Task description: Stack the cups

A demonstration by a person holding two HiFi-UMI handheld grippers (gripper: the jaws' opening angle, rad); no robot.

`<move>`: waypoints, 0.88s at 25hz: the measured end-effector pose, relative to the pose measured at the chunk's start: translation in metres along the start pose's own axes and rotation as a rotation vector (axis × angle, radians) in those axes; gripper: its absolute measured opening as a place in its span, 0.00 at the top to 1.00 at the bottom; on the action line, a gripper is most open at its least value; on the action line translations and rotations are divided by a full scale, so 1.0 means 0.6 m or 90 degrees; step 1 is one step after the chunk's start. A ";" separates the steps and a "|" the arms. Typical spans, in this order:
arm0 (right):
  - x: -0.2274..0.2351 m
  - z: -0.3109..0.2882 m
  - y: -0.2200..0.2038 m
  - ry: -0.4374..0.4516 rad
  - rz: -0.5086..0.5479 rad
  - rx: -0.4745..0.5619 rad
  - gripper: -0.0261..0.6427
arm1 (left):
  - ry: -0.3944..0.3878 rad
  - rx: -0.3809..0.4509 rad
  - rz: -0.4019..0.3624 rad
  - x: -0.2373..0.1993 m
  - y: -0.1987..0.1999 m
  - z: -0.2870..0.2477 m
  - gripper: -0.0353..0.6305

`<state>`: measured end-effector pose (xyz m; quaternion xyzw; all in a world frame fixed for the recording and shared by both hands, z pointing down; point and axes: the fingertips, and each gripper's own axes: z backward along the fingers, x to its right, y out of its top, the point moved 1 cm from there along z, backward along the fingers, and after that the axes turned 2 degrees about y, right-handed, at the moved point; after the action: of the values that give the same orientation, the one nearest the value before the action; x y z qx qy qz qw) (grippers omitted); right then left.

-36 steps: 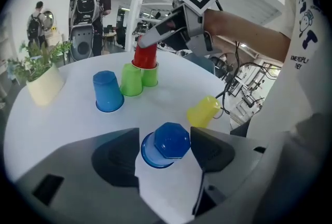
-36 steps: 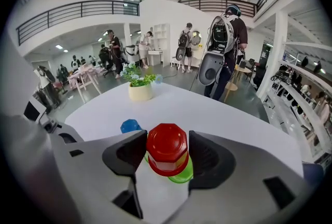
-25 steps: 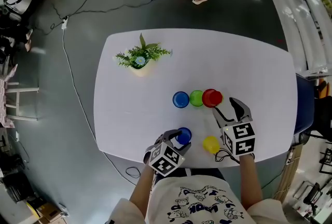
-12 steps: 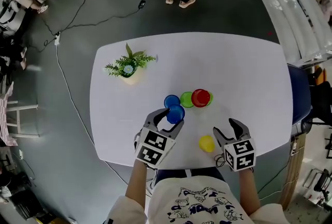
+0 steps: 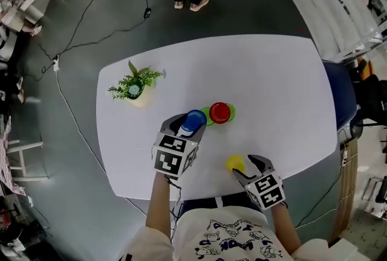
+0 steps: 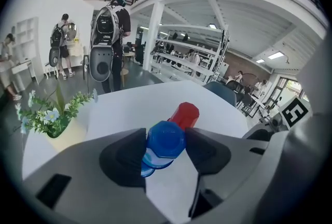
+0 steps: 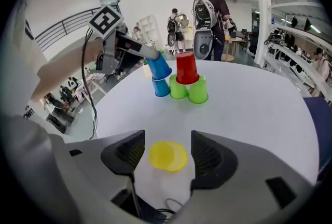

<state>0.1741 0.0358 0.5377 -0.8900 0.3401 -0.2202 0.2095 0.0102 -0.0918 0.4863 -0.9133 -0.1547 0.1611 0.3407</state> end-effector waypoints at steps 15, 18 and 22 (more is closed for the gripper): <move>-0.021 -0.041 -0.096 0.000 0.017 -0.108 0.56 | 0.021 -0.007 0.014 -0.007 -0.007 -0.030 0.58; -0.020 -0.047 -0.097 -0.008 0.019 -0.105 0.58 | 0.017 0.002 0.024 -0.009 -0.005 -0.031 0.58; -0.017 -0.046 -0.092 -0.016 0.021 -0.099 0.61 | 0.016 0.014 0.035 -0.008 0.001 -0.030 0.58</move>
<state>0.1812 0.0744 0.5864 -0.9006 0.3680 -0.1785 0.1471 0.0133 -0.1044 0.4996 -0.9152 -0.1233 0.1606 0.3484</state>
